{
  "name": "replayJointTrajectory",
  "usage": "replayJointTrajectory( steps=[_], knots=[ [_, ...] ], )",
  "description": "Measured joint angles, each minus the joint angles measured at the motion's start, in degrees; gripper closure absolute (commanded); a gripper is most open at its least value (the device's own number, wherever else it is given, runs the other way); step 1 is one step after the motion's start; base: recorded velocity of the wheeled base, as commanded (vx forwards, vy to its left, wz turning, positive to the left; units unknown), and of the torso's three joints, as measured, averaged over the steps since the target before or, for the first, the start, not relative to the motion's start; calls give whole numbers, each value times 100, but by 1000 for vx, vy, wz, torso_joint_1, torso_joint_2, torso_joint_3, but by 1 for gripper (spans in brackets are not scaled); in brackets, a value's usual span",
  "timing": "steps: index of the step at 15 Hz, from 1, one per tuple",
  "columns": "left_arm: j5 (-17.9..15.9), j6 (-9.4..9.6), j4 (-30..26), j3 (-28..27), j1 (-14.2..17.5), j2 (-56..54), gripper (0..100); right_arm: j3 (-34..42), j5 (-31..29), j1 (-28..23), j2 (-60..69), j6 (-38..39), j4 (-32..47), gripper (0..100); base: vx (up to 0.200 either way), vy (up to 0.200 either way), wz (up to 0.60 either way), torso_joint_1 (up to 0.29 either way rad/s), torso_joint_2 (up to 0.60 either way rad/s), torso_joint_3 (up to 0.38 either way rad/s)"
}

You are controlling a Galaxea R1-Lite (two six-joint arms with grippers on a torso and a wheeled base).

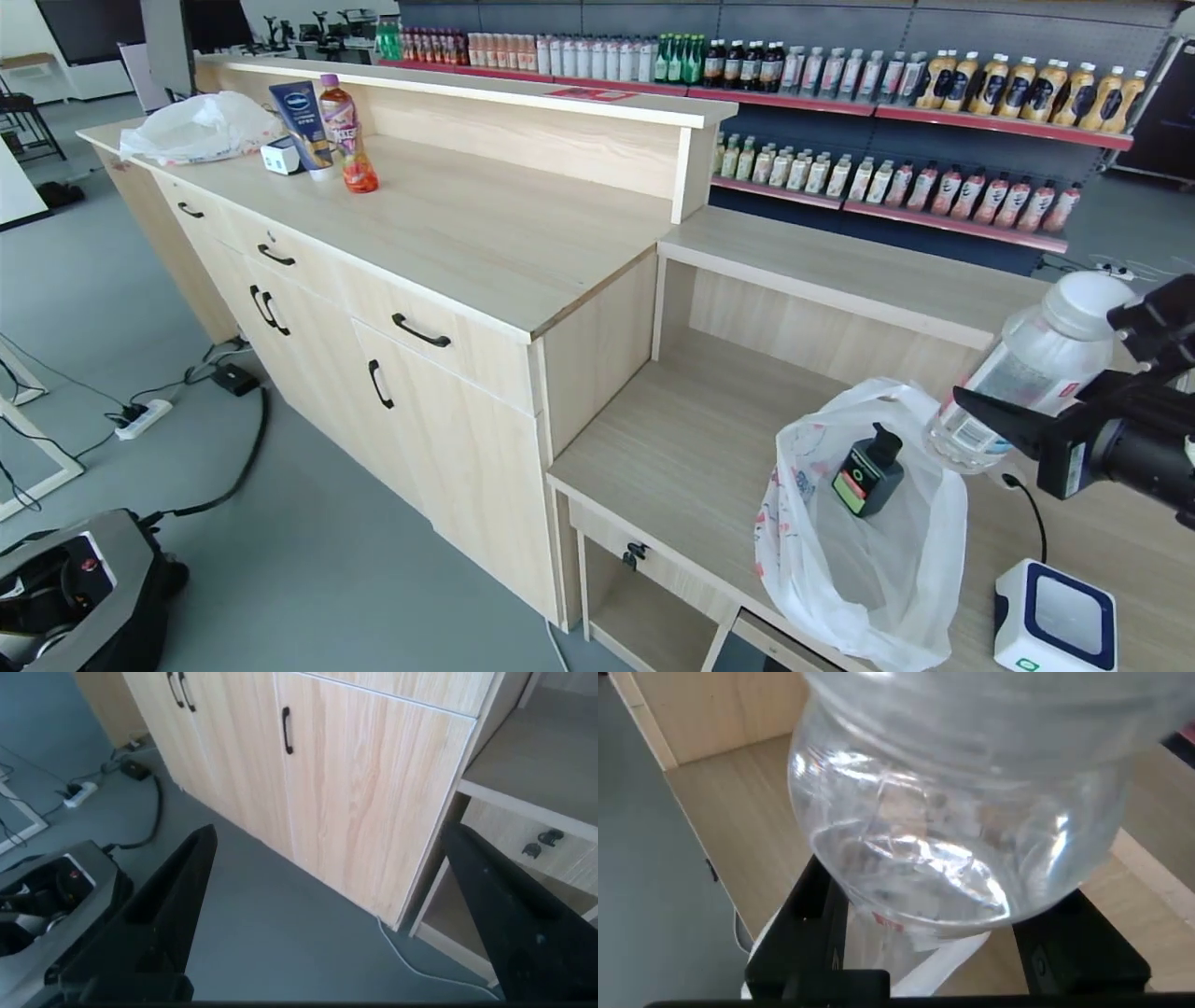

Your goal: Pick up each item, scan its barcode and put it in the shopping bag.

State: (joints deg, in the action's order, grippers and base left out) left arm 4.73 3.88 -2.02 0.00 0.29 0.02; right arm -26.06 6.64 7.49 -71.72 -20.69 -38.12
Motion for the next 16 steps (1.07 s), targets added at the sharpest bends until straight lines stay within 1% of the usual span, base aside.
replayJointTrajectory(
  steps=[2,3,5,7,8,13,16],
  knots=[
    [0,0,0,0,-9,0,0,62,-11,271,204,13,611,100,0,0,0,0,0,0],
    [0,0,0,0,1,0,0,95,-22,318,273,24,923,100,0,0,0,0,0,0],
    [0,0,0,0,-9,0,0,101,-18,328,323,71,1347,100,0,0,0,0,0,0],
    [0,0,0,0,-5,0,0,126,-24,188,258,151,1437,100,0,0,0,0,0,0],
    [0,0,2,0,-5,0,0,137,-18,74,179,202,1462,100,0,0,0,0,0,0],
    [0,0,0,0,-7,0,0,156,-2,-935,-542,271,1484,100,0,0,0,0,0,0],
    [0,0,0,0,-5,0,0,167,-2,-1256,-1006,271,1423,100,0,0,0,0,0,0]
  ],
)
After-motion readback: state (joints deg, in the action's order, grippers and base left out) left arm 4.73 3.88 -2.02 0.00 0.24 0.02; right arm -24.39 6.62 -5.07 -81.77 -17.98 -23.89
